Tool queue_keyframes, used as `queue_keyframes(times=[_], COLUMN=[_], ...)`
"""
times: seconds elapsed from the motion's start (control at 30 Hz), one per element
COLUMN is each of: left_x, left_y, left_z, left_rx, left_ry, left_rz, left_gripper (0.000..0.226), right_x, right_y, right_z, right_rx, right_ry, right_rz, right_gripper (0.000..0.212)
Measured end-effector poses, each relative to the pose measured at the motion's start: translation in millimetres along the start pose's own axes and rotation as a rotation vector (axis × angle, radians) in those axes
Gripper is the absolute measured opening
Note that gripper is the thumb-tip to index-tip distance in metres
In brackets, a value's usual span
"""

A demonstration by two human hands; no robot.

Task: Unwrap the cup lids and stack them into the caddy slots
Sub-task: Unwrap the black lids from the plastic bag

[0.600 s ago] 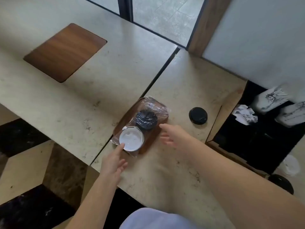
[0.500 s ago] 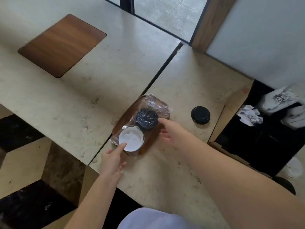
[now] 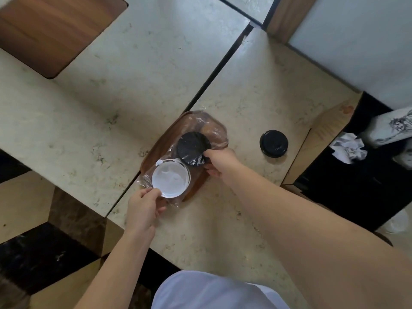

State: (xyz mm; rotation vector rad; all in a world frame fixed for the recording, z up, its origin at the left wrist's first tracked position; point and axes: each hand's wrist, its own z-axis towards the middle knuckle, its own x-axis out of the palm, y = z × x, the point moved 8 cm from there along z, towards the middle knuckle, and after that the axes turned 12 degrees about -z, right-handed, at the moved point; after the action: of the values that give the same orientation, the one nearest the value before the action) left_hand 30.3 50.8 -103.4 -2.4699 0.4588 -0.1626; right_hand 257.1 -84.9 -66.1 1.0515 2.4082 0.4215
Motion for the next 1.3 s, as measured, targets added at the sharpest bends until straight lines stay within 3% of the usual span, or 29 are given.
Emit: queue_keyframes(times=[0.13, 0.23, 0.33, 0.47, 0.67, 0.83, 0.9, 1.1, 1.3], left_x=[5.5, 12.1, 21.1, 49.6, 83.8, 98.3, 103.4, 115.9, 119.7], left_y=[-4.1, -6.7, -9.1, 1.5, 73.4, 132.1, 148.2, 171.2, 169.8], left_z=[-4.0, -12.8, -24.5, -50.2, -91.7, -123.6, -129.4, -143.3, -155.1], left_rx=[0.056, 0.108, 0.15, 0.138, 0.054, -0.029, -0.024, 0.057, 0.068], left_ry=[0.032, 0.081, 0.142, 0.302, 0.49, 0.59, 0.604, 0.599, 0.563], left_rz=[0.046, 0.117, 0.182, 0.194, 0.429, 0.545, 0.618, 0.783, 0.849], left_gripper=[0.01, 0.009, 0.011, 0.025, 0.013, 0.019, 0.008, 0.016, 0.006], right_x=[-5.7, -15.8, -34.4, -77.1, -124.6, -137.5, -137.1, -136.2, -135.8], right_y=[-9.6, -25.6, -54.8, -122.4, -244.9, -331.9, -358.1, -399.8, -408.8], right_z=[-10.4, -23.7, -40.0, -66.5, -116.6, -141.2, -148.0, -157.2, -150.1], right_rx=[0.028, 0.031, 0.028, 0.033, 0.142, 0.229, 0.25, 0.269, 0.255], right_ry=[0.044, 0.089, 0.099, 0.034, -0.135, -0.218, -0.222, -0.188, -0.127], right_rz=[0.147, 0.251, 0.355, 0.415, 0.628, 0.774, 0.832, 0.931, 0.968], right_gripper=[0.003, 0.016, 0.011, 0.012, 0.01, 0.013, 0.011, 0.01, 0.009])
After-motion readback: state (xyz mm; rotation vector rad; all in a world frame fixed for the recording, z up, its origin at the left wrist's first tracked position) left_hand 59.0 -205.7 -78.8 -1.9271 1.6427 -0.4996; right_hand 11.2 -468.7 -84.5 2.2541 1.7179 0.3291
